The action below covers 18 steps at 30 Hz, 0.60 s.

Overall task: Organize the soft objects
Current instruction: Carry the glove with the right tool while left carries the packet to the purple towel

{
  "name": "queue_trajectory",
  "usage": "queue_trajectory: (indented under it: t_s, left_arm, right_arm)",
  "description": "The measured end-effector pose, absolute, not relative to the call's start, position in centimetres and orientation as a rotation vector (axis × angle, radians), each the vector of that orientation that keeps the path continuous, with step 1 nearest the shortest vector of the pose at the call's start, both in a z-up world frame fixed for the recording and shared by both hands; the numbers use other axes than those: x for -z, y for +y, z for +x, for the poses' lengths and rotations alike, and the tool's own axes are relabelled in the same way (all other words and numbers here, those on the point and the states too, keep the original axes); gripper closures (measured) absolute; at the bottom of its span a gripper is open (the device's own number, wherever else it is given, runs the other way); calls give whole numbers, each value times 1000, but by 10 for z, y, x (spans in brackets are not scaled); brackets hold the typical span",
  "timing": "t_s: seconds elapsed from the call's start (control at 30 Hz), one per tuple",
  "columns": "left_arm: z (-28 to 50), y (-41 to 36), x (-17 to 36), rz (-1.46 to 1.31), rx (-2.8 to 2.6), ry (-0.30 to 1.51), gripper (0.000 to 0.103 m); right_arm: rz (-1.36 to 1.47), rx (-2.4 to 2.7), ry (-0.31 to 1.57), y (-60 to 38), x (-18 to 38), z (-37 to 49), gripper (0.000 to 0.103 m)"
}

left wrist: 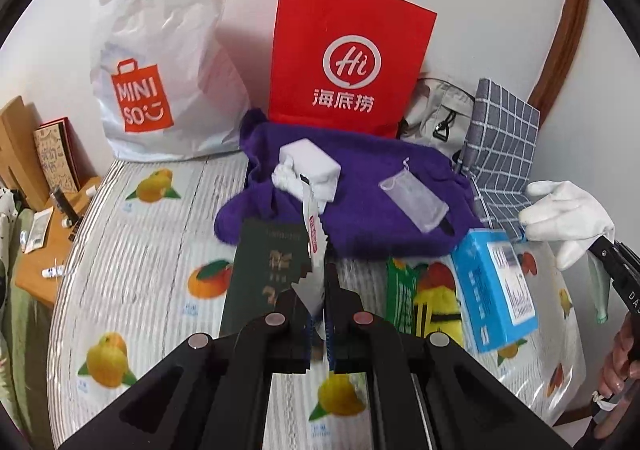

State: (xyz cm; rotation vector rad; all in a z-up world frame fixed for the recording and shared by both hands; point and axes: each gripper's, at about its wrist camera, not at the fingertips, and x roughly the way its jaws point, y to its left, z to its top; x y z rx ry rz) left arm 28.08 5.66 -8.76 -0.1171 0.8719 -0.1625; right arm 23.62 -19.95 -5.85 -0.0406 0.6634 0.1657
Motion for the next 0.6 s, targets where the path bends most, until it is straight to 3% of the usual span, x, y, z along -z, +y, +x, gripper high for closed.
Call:
queue_trajectory:
  t_s: [0.6]
  left_arm:
    - [360,35,66,-85,171,854,98]
  right_arm:
    - [40,-215,673,-190,51,322,94]
